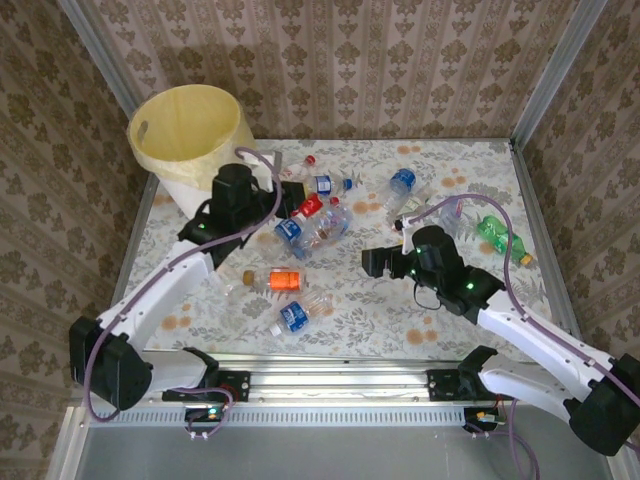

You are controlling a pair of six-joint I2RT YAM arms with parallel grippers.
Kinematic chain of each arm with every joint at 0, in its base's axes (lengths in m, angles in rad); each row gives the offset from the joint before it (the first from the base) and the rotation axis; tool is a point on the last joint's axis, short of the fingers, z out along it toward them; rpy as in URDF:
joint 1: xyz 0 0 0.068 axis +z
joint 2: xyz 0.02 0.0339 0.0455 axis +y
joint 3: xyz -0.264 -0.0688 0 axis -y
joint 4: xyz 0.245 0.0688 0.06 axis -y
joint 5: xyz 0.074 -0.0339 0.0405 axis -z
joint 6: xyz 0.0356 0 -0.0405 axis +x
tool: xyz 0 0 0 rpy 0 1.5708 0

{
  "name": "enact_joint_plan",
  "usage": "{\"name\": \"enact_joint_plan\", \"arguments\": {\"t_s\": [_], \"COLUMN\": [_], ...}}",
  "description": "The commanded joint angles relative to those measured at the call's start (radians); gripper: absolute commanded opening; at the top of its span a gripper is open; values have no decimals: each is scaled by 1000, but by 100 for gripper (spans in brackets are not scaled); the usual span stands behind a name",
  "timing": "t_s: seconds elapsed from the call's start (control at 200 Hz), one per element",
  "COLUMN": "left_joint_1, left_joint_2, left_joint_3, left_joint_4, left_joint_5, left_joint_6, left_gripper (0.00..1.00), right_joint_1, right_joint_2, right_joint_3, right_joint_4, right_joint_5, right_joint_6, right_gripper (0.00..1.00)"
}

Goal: Throw the plastic bottles in the bin

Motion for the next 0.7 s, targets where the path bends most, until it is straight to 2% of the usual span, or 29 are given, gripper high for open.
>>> {"name": "enact_joint_plan", "arguments": {"t_s": [0.0, 0.1, 0.115, 0.19, 0.305, 0.465, 0.695], "left_joint_1": [43, 71, 99, 136, 179, 254, 354], "left_joint_2": [-43, -61, -64, -76, -104, -137, -135], "left_joint_3": [67, 126, 138, 199, 280, 341, 329], "left_joint_4": [-90, -146, -155, -195, -208, -126, 85], "left_joint_5": [-39, -62, -69, -99, -176, -285, -366], "left_joint_6": [109, 178, 189, 248, 353, 471, 566], "left_gripper": [4, 4, 4, 4, 4, 4, 4], "right_joint_1": [-6, -8, -8, -9, -10, -10, -11], "right_joint_2": [-38, -39, -39, -31, -24, -11, 1], "right_joint_3": [-19, -20, -19, -19, -23, -24, -13], "right_joint_4": [-17, -21, -23, -27, -20, -9, -12], "right_joint_5": [43, 38, 37, 33, 33, 30, 32], "right_joint_6": [-6, -5, -5, -8, -5, -5, -10], "right_gripper": [100, 100, 100, 100, 100, 100, 100]}}
